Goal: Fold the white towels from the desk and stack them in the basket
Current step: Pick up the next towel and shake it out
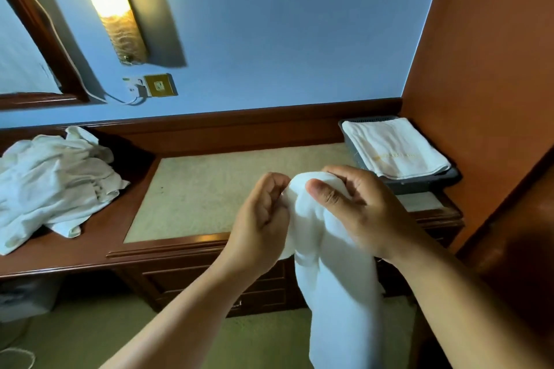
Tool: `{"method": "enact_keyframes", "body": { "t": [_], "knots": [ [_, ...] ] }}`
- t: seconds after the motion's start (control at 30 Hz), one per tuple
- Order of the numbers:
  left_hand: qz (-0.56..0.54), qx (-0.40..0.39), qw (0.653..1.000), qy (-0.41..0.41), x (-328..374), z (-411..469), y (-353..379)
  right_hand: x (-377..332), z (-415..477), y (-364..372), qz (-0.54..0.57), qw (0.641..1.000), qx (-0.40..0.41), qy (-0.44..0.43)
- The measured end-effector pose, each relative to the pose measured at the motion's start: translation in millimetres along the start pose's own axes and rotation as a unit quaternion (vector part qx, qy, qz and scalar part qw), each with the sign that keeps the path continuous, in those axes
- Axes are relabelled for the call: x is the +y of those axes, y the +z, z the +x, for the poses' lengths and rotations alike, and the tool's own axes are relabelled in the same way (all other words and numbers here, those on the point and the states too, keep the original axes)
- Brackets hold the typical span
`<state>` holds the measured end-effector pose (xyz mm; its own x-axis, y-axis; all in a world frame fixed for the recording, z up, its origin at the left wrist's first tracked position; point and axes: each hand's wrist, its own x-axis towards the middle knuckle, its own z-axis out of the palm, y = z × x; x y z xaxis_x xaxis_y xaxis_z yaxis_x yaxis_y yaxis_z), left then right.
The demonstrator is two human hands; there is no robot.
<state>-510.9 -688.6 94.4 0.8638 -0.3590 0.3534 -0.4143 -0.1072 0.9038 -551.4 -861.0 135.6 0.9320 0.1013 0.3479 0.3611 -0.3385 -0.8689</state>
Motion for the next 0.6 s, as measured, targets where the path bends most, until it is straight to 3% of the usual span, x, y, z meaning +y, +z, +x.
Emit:
{"method": "enact_keyframes", "body": {
  "t": [0.1,0.17,0.3,0.5,0.6],
  "knots": [
    [0.033,0.031,0.999,0.002,11,10,-5,2,-1,-10,-0.038,0.999,0.009,-0.001],
    [0.098,-0.002,0.994,0.042,17,19,-19,6,-2,-18,-0.073,0.997,0.022,0.015],
    [0.339,-0.096,0.922,0.162,24,27,-44,14,-1,-23,-0.098,0.994,-0.003,0.05],
    [0.482,0.0,0.846,0.226,42,51,-78,47,13,-10,-0.102,0.991,-0.045,0.068],
    [0.513,0.03,0.837,0.187,34,50,-97,89,11,-1,-0.114,0.989,-0.011,0.093]
  ]
}}
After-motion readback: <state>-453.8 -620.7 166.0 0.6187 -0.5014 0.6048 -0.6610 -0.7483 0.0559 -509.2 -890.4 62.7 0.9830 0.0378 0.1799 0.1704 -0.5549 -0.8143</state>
